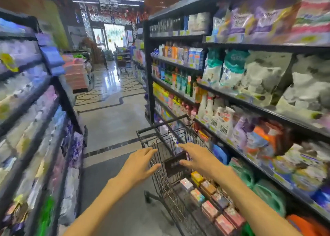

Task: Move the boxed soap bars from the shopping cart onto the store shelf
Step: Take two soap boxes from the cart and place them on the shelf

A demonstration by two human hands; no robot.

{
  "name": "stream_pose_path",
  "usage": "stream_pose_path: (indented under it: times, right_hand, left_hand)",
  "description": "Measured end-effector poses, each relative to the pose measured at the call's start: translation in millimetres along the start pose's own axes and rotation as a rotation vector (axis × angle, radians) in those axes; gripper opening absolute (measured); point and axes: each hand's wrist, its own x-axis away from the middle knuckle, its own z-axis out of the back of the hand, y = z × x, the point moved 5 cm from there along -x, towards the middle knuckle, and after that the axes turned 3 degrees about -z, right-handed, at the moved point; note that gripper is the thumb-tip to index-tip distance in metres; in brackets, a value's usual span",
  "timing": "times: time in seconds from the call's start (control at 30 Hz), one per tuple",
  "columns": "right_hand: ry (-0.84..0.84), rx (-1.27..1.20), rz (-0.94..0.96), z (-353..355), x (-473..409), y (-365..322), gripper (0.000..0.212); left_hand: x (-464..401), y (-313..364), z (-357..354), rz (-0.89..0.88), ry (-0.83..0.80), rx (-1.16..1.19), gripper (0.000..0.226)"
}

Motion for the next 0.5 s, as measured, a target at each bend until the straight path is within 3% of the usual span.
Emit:
stream_pose_path:
  times: [0.2,0.5]
  right_hand:
    - [0.008,-0.002,-0.292,-0.7,-10.5,110.8,0.069]
    - [0.037,-0.025,-0.789,-21.9,31.4,243.1,0.071]
  left_hand:
    - [-140.4,34.6,-42.3,-0.252,-0.069,0.047,0.068]
    - [-305.7,140.4,-137.1,-0.718,-0.272,0.084,0.095]
